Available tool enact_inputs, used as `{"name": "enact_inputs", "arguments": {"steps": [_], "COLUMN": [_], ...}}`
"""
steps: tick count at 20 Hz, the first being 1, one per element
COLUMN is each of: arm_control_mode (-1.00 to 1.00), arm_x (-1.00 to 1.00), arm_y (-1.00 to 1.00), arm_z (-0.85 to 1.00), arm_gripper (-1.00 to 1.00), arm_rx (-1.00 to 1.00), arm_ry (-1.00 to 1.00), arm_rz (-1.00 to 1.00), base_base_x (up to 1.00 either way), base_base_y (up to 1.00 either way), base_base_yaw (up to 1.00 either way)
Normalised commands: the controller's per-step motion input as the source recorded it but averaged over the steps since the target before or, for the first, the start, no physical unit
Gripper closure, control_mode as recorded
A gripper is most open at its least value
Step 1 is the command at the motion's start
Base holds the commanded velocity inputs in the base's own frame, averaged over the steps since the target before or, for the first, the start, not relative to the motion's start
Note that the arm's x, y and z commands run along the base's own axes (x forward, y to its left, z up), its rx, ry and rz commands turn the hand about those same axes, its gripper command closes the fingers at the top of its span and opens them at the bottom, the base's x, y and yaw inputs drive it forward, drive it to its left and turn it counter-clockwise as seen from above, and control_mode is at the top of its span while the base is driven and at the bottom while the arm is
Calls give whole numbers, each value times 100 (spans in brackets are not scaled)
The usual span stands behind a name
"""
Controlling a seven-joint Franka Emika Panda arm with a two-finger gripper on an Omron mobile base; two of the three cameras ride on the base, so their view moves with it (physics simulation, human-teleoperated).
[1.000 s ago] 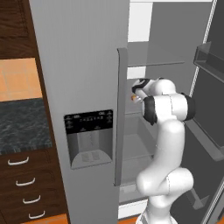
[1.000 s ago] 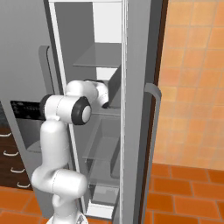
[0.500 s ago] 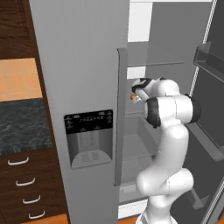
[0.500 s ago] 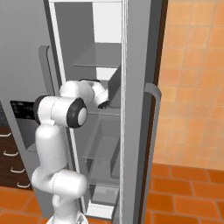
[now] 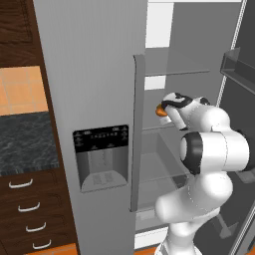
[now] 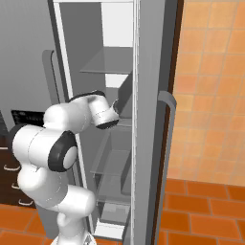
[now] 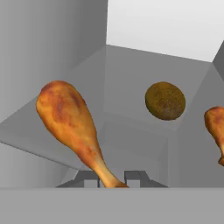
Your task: Place one avocado and one chicken drumstick in each tupperware on the nearby counter, to pack two identical lunches.
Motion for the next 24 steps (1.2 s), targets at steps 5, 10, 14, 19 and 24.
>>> {"name": "enact_inputs", "arguments": {"steps": [5, 10, 14, 19, 24], "arm_control_mode": [-100, -100, -100, -100, -100], "arm_x": [-100, -100, -100, -100, -100], "arm_y": [18, 19, 0, -6, -26], "arm_z": [56, 99, 100, 99, 33], "arm_gripper": [100, 100, 100, 100, 100], "arm_rx": [-5, -11, -13, -11, -13], "arm_ry": [-8, -3, 1, 8, 5], "arm_rz": [0, 0, -1, -8, -8], "base_base_x": [0, 0, 0, 0, 0], "base_base_y": [0, 0, 0, 0, 0], "base_base_yaw": [0, 0, 0, 0, 0]}}
